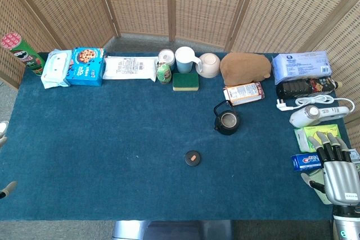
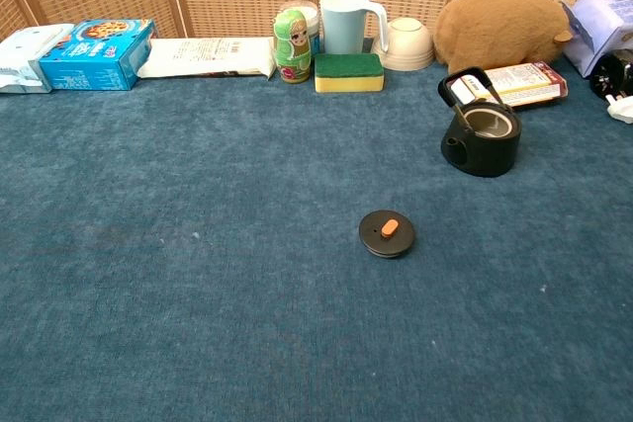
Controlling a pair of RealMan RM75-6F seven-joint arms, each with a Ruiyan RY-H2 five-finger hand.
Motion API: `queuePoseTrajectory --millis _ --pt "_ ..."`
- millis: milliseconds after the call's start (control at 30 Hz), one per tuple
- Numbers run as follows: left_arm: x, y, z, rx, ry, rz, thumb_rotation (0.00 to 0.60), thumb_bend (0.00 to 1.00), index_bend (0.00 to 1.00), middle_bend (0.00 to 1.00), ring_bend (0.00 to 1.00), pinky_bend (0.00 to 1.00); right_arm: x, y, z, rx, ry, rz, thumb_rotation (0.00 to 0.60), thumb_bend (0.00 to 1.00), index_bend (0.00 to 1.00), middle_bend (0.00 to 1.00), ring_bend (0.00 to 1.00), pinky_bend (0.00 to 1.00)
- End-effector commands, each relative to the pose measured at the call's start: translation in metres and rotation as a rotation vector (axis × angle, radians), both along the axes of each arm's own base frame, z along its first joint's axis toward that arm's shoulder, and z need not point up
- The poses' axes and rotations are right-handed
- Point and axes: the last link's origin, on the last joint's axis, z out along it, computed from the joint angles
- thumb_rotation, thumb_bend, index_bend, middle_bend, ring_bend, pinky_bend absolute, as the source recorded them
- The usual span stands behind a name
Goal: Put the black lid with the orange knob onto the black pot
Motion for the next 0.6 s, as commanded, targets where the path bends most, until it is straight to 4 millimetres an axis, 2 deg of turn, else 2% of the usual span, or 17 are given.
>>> queuePoseTrajectory --millis 33,200,300,600 --pt "0.0 0.0 0.0 0.0 0.0 0.001 0.6 0.21 0.0 0.0 0.0 0.04 0.0 0.0 0.0 0.0 -0.001 0.002 0.6 0.0 0.11 0.08 0.05 0.0" --pt "0.0 0.0 0.0 0.0 0.0 0.003 0.6 0.21 0.0 0.0 0.0 0.04 0.001 0.0 -0.002 0.01 -0.005 0.011 0.6 0.0 0.09 0.07 0.06 0.0" --pt "-0.001 -0.001 0.001 0.008 -0.005 0.006 0.6 0.21 0.0 0.0 0.0 0.04 0.005 -0.003 -0.011 0.072 -0.019 0.02 0.6 0.0 0.09 0.08 0.07 0.0" --pt "-0.001 0.002 0.0 0.01 -0.004 0.022 0.6 0.21 0.0 0.0 0.0 0.04 0.03 -0.031 -0.038 0.253 -0.008 0.124 0.6 0.0 0.14 0.2 0.22 0.03"
